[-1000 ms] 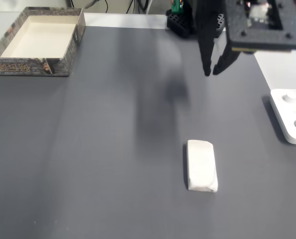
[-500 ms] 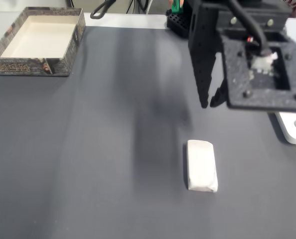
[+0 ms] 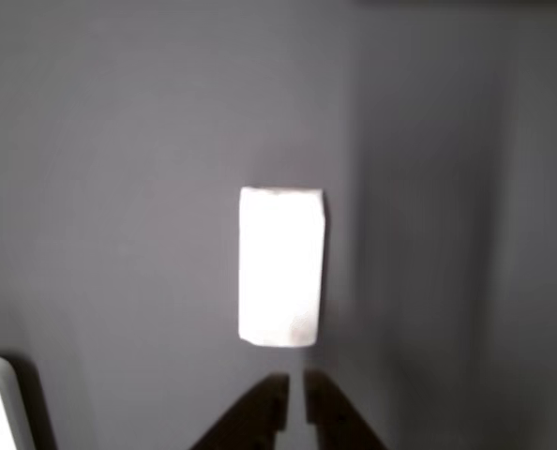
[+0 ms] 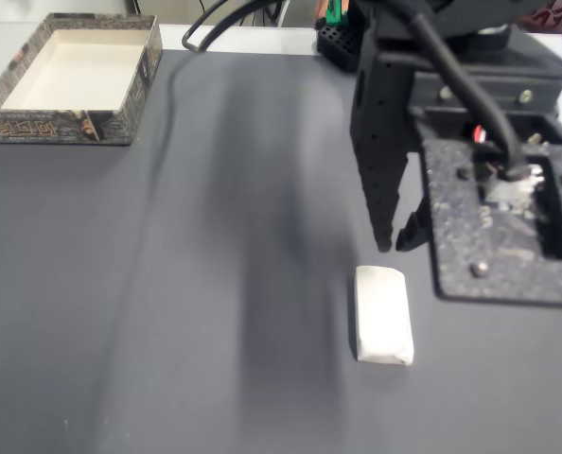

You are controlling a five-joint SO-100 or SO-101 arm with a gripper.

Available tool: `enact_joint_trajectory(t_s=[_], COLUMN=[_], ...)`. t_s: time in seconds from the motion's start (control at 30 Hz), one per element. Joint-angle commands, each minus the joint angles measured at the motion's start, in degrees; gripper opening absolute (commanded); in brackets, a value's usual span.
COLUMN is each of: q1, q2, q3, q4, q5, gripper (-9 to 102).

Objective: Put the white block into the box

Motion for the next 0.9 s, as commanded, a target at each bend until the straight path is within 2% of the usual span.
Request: enact_joint_trajectory(t_s=[0.0, 0.33, 0.87], q1=[1.2, 1.5, 1.9], q2=[-1.3, -11.1, -19.2], q3=[-8.9, -22.3, -31.6], q4=[2.7, 6.3, 8.3], q5=[0.1, 0.5, 4.8], gripper=[-2, -2, -2])
